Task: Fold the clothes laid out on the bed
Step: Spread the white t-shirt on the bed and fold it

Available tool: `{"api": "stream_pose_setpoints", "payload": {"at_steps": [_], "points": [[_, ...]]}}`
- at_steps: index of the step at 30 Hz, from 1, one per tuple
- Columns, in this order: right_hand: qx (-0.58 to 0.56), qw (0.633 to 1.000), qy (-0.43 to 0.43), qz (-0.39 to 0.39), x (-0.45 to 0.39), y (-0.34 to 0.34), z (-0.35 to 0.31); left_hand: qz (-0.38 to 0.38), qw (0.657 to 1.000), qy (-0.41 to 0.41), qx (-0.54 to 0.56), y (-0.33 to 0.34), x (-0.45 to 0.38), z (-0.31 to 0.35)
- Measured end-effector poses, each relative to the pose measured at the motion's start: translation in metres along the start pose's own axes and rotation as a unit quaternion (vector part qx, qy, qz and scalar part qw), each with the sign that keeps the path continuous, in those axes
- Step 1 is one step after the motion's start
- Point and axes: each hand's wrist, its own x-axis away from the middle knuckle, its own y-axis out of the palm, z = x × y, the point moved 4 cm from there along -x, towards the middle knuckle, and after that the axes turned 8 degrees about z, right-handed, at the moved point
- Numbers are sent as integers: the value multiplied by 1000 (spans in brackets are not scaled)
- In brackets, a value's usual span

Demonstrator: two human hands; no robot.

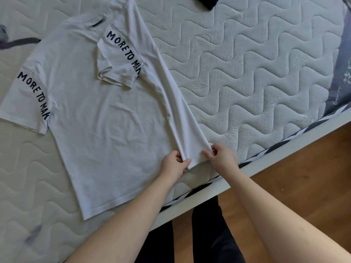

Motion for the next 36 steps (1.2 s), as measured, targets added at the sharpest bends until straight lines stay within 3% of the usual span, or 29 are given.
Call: {"api": "stream_pose_setpoints", "payload": {"at_steps": [9, 20, 25, 28, 34, 36], "points": [[71, 996, 49, 10, 4, -5, 9, 33, 991, -24, -130, -6, -1, -3], [192, 977, 84, -38, -4, -20, -7, 81, 997, 14, -6, -35, -42, 41], [92, 993, -23, 63, -13, -25, -53, 130, 990, 40, 47, -66, -80, 68], [49, 988, -139, 56, -18, -13, -96, 177, 981, 53, 64, -100, -111, 84], [72, 958, -277, 33, -28, 18, -171, 393, 911, 99, -76, -201, -177, 119], [90, 948, -303, 37, -34, 29, -187, 421, 890, 102, -145, -229, -201, 137]]}}
